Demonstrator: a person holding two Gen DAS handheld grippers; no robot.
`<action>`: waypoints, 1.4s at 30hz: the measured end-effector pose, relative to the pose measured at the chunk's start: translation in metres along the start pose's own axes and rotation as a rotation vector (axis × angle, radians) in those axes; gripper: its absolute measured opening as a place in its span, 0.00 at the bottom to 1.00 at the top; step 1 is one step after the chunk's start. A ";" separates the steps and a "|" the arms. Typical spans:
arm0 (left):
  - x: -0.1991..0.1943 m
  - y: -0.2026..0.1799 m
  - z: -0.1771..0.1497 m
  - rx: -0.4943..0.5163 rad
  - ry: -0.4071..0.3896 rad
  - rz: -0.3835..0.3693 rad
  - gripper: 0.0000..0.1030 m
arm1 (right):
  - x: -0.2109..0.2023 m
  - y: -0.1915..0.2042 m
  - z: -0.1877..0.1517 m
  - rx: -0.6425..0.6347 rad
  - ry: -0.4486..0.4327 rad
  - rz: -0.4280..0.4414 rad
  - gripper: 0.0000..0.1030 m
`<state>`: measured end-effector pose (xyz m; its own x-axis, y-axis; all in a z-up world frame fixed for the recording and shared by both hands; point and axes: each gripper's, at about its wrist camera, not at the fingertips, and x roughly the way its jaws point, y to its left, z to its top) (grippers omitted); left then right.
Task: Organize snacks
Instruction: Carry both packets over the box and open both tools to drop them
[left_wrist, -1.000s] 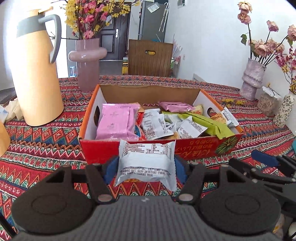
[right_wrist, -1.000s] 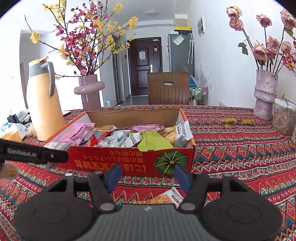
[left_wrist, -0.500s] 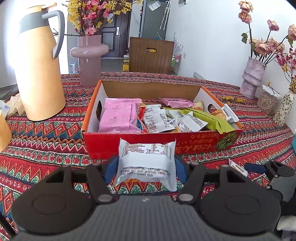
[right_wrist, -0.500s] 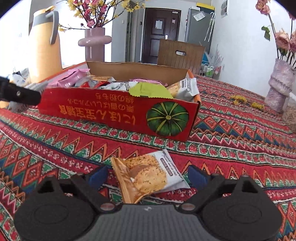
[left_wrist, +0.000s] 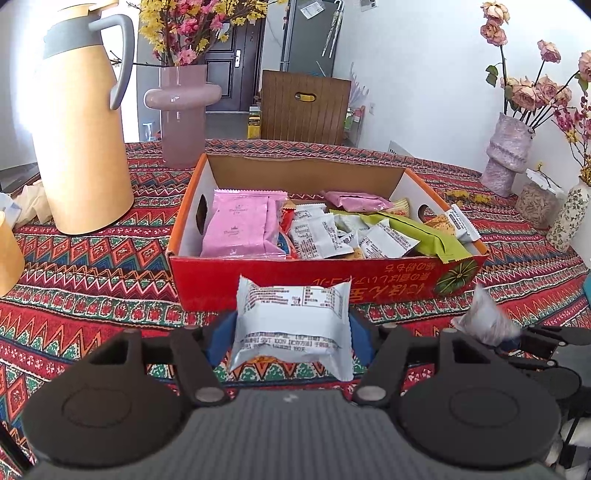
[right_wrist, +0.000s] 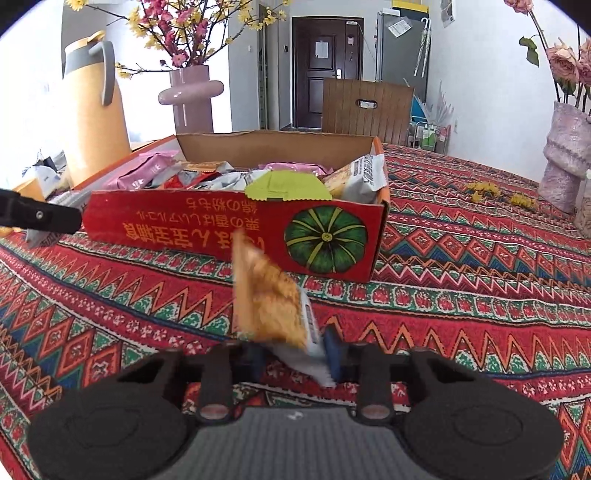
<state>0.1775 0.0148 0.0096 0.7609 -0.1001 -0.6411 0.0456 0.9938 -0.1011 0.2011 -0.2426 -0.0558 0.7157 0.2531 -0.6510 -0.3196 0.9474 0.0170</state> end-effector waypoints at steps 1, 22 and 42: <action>0.000 0.000 0.000 0.001 -0.001 -0.001 0.63 | -0.002 0.000 -0.001 0.004 -0.006 0.001 0.15; -0.011 -0.014 0.027 0.039 -0.091 -0.006 0.63 | -0.048 0.020 0.041 -0.036 -0.271 0.000 0.14; 0.067 -0.018 0.085 0.035 -0.123 0.099 0.63 | 0.047 0.020 0.127 -0.056 -0.227 -0.046 0.14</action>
<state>0.2831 -0.0057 0.0332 0.8364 0.0029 -0.5482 -0.0125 0.9998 -0.0139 0.3067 -0.1869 0.0101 0.8496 0.2533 -0.4626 -0.3127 0.9483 -0.0550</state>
